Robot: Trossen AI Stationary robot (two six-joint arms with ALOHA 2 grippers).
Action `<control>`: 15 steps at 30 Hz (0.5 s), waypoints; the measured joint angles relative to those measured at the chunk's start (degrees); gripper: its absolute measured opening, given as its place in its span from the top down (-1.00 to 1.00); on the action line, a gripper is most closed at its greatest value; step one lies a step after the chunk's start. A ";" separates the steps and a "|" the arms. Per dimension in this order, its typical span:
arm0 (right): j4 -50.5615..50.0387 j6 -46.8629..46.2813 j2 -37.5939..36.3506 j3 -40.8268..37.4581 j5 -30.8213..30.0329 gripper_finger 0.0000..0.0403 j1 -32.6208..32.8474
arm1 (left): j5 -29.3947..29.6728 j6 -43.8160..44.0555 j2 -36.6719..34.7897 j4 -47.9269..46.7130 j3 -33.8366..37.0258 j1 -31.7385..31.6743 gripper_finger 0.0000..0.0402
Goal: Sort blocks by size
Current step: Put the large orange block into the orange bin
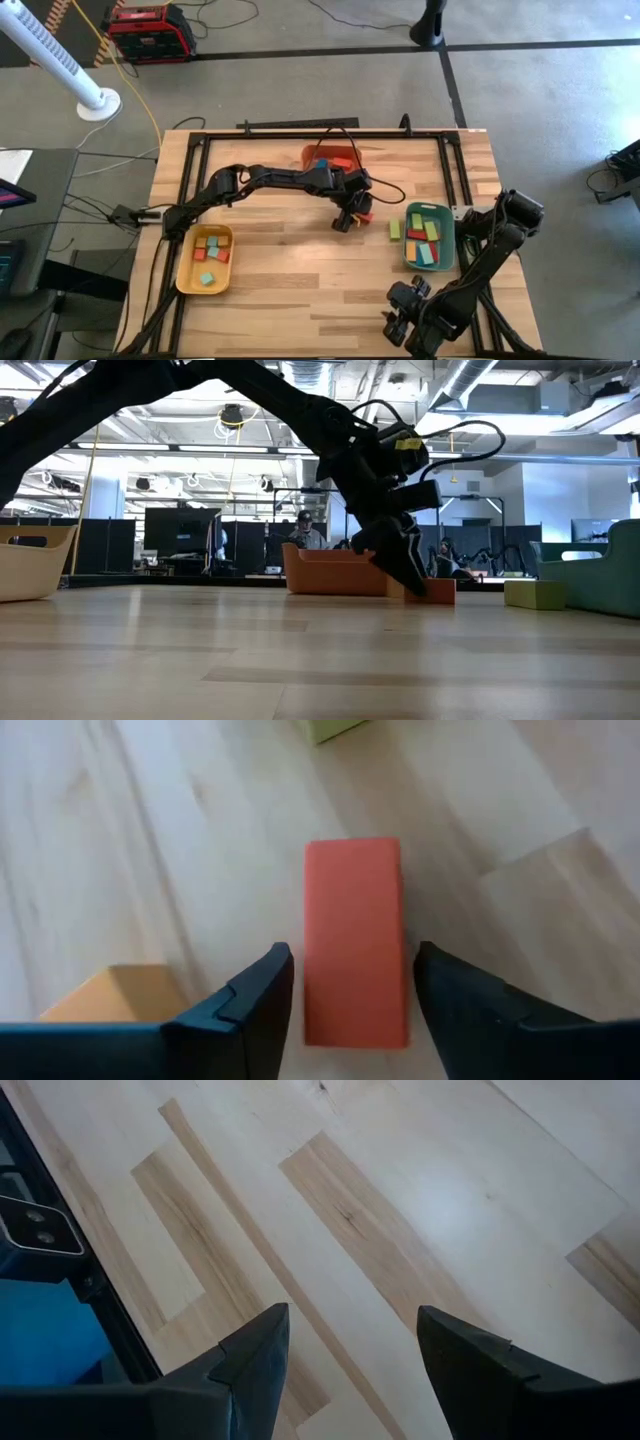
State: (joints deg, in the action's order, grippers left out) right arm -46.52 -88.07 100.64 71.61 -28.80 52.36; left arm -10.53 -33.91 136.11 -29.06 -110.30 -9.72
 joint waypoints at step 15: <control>0.74 0.02 0.00 0.00 -0.03 -0.24 0.00 | 0.06 -4.94 -0.40 -2.20 -0.11 3.30 0.38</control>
State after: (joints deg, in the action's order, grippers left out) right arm -45.77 -88.05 100.64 71.61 -28.83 52.36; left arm -10.46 -38.85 135.71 -31.26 -110.41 -6.42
